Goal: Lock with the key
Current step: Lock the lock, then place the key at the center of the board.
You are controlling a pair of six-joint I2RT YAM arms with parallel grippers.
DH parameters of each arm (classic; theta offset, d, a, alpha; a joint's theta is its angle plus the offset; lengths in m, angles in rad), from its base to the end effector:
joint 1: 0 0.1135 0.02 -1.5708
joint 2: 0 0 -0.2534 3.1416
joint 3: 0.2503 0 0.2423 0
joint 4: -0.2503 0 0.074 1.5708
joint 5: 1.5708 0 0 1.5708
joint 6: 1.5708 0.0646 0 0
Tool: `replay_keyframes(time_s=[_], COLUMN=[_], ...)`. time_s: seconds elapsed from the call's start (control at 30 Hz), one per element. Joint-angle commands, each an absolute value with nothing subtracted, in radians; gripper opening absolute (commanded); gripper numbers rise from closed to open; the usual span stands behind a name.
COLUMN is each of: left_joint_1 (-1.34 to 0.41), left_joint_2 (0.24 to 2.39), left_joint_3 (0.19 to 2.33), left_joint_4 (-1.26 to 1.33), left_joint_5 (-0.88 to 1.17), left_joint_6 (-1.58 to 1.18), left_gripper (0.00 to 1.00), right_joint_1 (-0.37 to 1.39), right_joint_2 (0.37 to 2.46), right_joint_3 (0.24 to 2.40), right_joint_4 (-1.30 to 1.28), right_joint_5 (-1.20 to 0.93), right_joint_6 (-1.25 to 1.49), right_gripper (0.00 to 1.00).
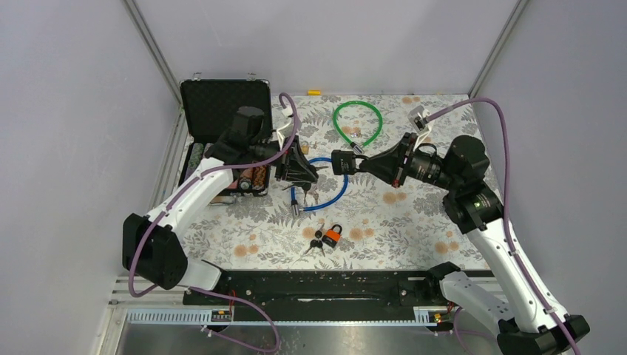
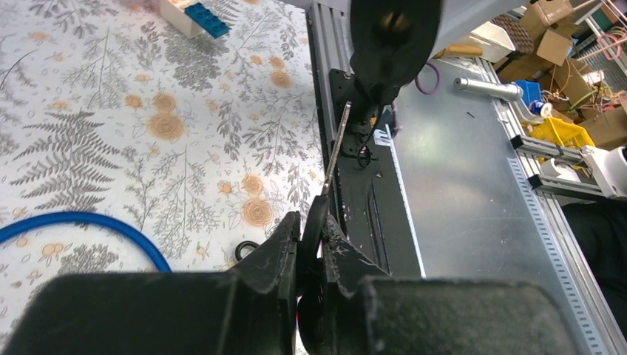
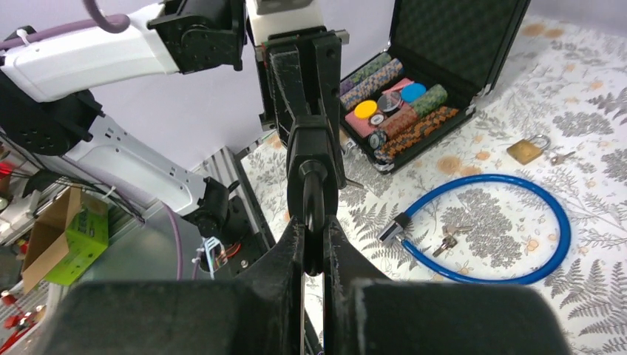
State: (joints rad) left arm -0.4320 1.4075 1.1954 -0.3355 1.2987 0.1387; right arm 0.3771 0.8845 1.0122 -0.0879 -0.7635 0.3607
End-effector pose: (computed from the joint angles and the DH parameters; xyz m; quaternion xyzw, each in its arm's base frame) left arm 0.2454 -0.1817 0.3252 0.4796 0.5831 -0.5786 0.3087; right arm 0.1743 0.1171 0.4038 -0.2739 0.6408 0.4821 0.5310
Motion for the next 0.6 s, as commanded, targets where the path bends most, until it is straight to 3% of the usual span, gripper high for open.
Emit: replay_keyframes(time_s=[0.0, 0.1, 0.33, 0.57], left_joint_1=[-0.408, -0.411, -0.476, -0.709], left_joint_2=[1.378, 1.408, 1.614, 1.799], left_joint_3=[1.182, 1.171, 1.069, 1.080], left_joint_4=[-0.284, -0.187, 0.431, 0.573], left_joint_5=[1.309, 1.224, 0.772, 0.410], left_joint_6=[0.144, 0.023, -0.707, -0.912], left_gripper=[0.00, 0.00, 0.00, 0.00], right_joint_1=[0.367, 0.362, 0.350, 0.295], right_joint_2=[0.847, 0.849, 0.927, 0.974], right_joint_3=[1.062, 1.077, 1.083, 0.862], right_joint_4=[0.035, -0.051, -0.314, -0.212], right_joint_5=[-0.673, -0.518, 0.059, 0.208], right_joint_6=[0.366, 0.375, 0.509, 0.549], right_gripper=[0.00, 0.00, 0.00, 0.00])
